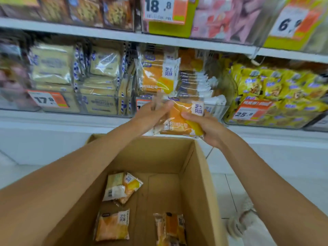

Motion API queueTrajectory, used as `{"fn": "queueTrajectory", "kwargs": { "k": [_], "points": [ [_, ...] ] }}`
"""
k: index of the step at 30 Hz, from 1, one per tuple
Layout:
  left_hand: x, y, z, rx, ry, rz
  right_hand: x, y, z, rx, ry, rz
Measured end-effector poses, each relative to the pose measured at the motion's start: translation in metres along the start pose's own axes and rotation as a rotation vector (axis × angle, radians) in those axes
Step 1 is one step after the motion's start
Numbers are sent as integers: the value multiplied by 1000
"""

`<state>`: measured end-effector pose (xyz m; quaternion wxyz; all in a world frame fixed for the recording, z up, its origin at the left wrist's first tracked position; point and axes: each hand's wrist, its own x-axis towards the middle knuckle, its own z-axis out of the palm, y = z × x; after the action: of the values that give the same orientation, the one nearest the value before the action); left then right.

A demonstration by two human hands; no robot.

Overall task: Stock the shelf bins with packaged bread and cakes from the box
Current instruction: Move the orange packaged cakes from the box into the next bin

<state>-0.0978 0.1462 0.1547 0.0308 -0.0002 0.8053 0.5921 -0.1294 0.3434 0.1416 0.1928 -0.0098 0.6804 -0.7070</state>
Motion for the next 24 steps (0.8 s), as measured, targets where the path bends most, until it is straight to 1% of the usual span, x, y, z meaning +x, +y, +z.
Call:
{"fn": "queueTrajectory", "kwargs": {
  "k": [2, 3, 4, 5, 7, 8, 10, 12, 14, 17, 18, 21, 24],
  "points": [
    [26, 12, -3, 24, 127, 154, 12, -20, -19, 47, 87, -52],
    [45, 9, -7, 118, 207, 277, 20, -29, -30, 48, 122, -81],
    [64, 6, -13, 334, 270, 390, 29, -36, -39, 46, 157, -106],
    [83, 2, -21, 609, 327, 460, 40, -43, -47, 39, 193, -131],
    [114, -1, -33, 1065, 383, 521, 63, -58, -61, 23, 233, -172],
    [127, -1, -36, 1213, 375, 519, 77, -66, -66, 28, 249, -197],
    [147, -8, -41, 1384, 337, 504, 106, -79, -72, 48, 285, -229],
    [158, -19, -43, 1429, 346, 530, 138, -89, -77, 8, 354, -268],
    [161, -24, -45, 1415, 378, 576, 168, -96, -76, -80, 435, -284],
    [160, -28, -46, 1423, 415, 613, 202, -101, -70, -198, 498, -274],
    [159, -28, -44, 1416, 418, 619, 209, -102, -69, -278, 486, -256],
    [156, -26, -42, 1405, 416, 627, 216, -101, -67, -574, 381, -153],
    [154, -26, -42, 1393, 426, 633, 217, -100, -69, -677, 359, -154]
  ]
}}
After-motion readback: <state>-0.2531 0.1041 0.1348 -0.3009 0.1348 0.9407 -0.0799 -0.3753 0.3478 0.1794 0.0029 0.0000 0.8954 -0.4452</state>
